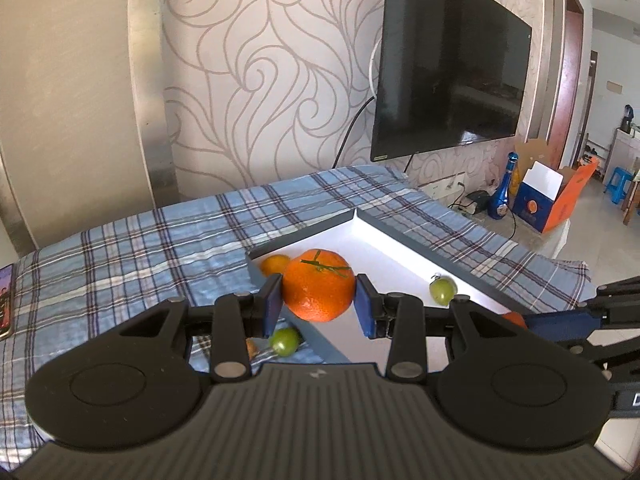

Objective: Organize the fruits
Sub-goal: 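Lower the large orange into the white box with the left gripper while the right holds the tomato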

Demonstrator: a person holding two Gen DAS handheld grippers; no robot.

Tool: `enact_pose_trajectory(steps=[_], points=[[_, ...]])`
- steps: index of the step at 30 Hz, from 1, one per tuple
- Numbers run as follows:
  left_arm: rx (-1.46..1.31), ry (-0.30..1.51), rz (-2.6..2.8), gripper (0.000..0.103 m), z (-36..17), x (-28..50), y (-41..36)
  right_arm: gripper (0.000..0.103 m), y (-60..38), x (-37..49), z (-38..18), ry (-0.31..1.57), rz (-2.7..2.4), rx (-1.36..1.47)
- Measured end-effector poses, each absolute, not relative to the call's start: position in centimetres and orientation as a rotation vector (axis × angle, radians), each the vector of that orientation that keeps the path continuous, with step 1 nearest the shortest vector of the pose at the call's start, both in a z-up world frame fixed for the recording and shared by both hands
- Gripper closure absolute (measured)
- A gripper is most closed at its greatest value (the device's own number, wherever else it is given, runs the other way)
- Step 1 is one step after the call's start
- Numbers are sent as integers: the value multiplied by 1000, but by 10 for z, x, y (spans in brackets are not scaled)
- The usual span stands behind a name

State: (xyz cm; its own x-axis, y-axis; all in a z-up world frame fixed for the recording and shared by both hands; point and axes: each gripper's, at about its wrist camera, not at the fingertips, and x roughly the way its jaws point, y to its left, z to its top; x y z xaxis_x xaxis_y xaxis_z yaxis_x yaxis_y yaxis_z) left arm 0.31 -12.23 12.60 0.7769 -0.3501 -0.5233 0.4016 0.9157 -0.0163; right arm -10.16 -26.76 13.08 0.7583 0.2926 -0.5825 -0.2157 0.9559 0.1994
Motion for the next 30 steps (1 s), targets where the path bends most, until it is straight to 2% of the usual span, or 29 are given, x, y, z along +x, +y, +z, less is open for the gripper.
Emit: enact_pose_trajectory(steps=[30], points=[[109,637,-404,59,98,72,-193,71,-280,-108,128,659,199,121]])
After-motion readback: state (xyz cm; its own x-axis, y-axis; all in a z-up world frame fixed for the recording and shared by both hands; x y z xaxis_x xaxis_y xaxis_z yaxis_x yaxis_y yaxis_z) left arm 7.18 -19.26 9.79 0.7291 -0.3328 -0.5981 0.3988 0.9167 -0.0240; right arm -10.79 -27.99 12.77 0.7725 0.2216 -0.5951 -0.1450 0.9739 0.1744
